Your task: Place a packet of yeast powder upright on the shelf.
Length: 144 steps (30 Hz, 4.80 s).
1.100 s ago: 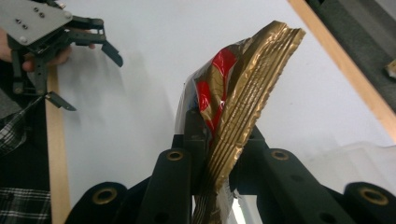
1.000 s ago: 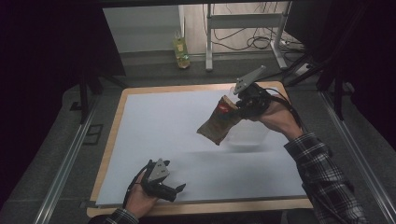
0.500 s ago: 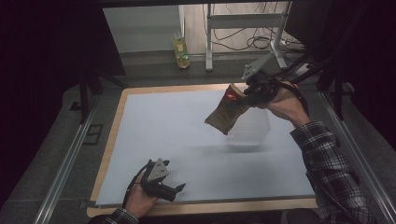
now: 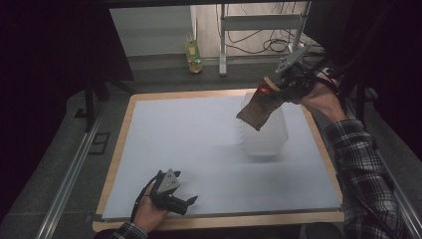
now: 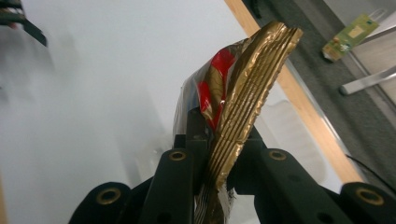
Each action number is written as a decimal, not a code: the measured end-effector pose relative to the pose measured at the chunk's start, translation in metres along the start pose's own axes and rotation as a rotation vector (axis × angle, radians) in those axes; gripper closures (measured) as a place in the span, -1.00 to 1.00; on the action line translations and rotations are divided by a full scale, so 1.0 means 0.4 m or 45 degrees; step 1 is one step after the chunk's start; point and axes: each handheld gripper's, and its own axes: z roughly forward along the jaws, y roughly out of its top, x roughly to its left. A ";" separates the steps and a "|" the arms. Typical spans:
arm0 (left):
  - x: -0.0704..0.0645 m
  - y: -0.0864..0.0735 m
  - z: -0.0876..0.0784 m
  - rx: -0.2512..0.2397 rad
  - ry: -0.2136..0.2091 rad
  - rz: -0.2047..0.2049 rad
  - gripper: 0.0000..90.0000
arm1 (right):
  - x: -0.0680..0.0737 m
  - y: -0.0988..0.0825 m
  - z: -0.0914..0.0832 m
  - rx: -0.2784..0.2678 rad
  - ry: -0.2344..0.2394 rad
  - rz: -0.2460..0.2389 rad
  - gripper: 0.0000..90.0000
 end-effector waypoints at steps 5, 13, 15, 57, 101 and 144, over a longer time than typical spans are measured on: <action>0.001 0.000 0.000 0.002 0.000 0.000 -1.00 | -0.034 -0.019 -0.004 0.031 -0.020 -0.028 0.77; 0.001 -0.001 0.001 0.001 0.001 -0.007 -1.00 | -0.080 -0.051 0.018 0.085 -0.036 -0.062 0.77; 0.002 -0.002 0.001 0.004 0.002 -0.005 -1.00 | -0.087 -0.057 0.026 0.089 -0.032 -0.084 0.77; 0.000 -0.003 0.003 0.026 0.005 0.004 -1.00 | -0.112 -0.114 0.102 0.250 0.073 -0.166 0.78; -0.002 -0.001 0.004 0.035 0.005 0.000 -0.99 | -0.063 -0.141 0.230 -0.006 0.053 0.093 -0.21; -0.002 0.006 -0.001 0.044 -0.013 -0.053 -0.97 | 0.059 -0.207 0.112 -0.117 -0.040 0.267 -0.96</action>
